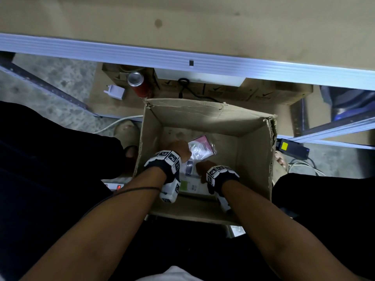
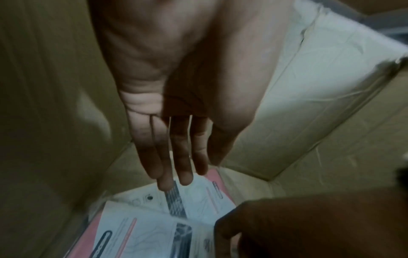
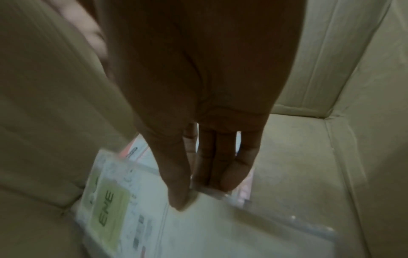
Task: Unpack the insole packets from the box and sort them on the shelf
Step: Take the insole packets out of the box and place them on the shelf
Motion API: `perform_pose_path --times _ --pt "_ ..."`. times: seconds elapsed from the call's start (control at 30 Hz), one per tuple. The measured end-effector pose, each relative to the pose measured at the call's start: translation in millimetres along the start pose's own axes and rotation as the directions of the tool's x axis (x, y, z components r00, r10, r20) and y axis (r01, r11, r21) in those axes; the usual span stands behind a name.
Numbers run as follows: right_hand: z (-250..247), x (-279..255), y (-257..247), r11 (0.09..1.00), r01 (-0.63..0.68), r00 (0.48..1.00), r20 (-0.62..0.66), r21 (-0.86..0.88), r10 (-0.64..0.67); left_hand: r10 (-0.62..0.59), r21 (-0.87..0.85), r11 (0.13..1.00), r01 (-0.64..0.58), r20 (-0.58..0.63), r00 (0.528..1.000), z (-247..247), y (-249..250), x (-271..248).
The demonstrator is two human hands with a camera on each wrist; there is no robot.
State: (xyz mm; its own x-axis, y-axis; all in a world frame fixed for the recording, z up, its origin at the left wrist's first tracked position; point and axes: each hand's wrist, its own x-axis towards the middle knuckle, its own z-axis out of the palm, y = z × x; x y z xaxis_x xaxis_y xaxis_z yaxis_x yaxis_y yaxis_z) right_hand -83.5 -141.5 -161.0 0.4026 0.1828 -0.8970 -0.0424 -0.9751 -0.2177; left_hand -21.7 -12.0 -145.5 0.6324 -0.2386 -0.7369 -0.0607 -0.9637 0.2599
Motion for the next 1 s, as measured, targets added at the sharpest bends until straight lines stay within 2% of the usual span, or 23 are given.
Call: perform_pose_path --times 0.2,0.33,0.43,0.6,0.8,0.9,1.0 --pt "2 -7 9 0.994 -0.018 0.995 -0.100 0.110 0.029 -0.007 0.081 0.997 0.000 0.083 0.996 25 -7 29" --pt "8 -8 20 0.994 -0.066 0.998 -0.019 0.088 0.068 0.071 0.164 0.983 -0.082 0.071 0.995 32 -10 35" --pt "11 -7 28 0.987 -0.096 0.995 -0.027 0.130 0.100 0.137 0.171 0.975 -0.141 0.032 0.990 37 -15 38" --pt "9 -7 32 0.998 -0.045 0.999 0.014 0.047 0.045 0.107 0.283 0.951 -0.122 0.069 0.992 45 -27 35" --pt "12 -8 36 0.996 -0.075 0.997 0.020 0.050 0.074 0.110 0.384 0.914 -0.129 0.071 0.991 54 -26 33" --pt "10 -8 38 0.995 -0.084 0.996 0.033 0.055 0.082 0.070 0.417 0.901 -0.115 0.120 0.990 56 -20 33" --pt "11 -10 40 0.995 -0.101 0.994 0.053 0.017 0.100 0.101 0.410 0.898 -0.158 0.156 0.983 59 -18 34"
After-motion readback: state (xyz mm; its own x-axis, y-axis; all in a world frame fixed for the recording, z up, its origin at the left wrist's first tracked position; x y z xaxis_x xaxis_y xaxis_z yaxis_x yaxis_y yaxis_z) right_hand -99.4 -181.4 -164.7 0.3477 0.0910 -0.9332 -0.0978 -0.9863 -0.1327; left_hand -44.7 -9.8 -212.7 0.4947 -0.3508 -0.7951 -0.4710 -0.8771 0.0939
